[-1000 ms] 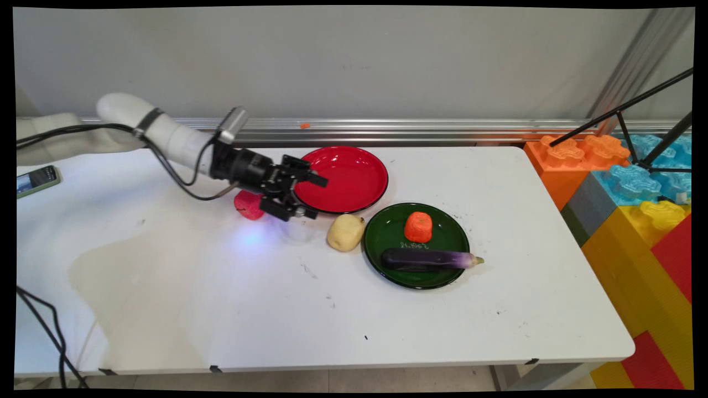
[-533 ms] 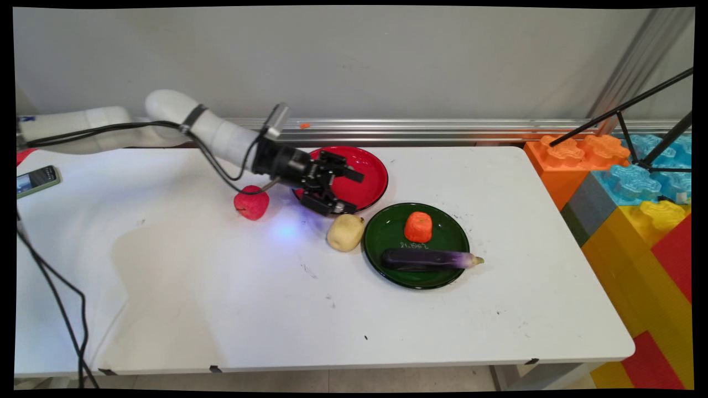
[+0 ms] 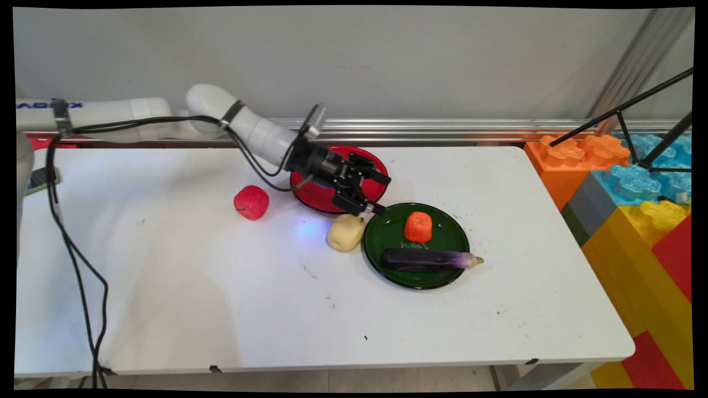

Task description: Pick up the mandarin from the green plate

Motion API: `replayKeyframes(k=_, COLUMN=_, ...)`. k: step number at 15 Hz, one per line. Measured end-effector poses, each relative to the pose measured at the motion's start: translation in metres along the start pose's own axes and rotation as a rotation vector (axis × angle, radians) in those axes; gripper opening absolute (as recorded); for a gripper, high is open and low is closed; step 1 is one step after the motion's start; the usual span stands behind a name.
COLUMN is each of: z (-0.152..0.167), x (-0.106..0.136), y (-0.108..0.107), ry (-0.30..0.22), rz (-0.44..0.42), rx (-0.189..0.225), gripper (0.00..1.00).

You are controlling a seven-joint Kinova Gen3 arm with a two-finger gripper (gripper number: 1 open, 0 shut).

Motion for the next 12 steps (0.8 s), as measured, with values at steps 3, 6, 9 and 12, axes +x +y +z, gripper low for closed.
replayKeyframes(k=3, z=0.018, x=0.005, y=-0.008, ry=-0.02, rz=-0.022, rx=-0.016, gripper=1.0)
replayKeyframes(k=6, z=0.031, x=0.007, y=-0.012, ry=-0.039, rz=-0.033, rx=-0.035, gripper=1.0)
replayKeyframes(k=9, z=0.05, x=0.004, y=-0.016, ry=-0.072, rz=-0.034, rx=-0.07, gripper=1.0)
replayKeyframes(k=12, z=0.062, x=0.001, y=-0.02, ry=-0.094, rz=-0.031, rx=-0.089, gripper=1.0)
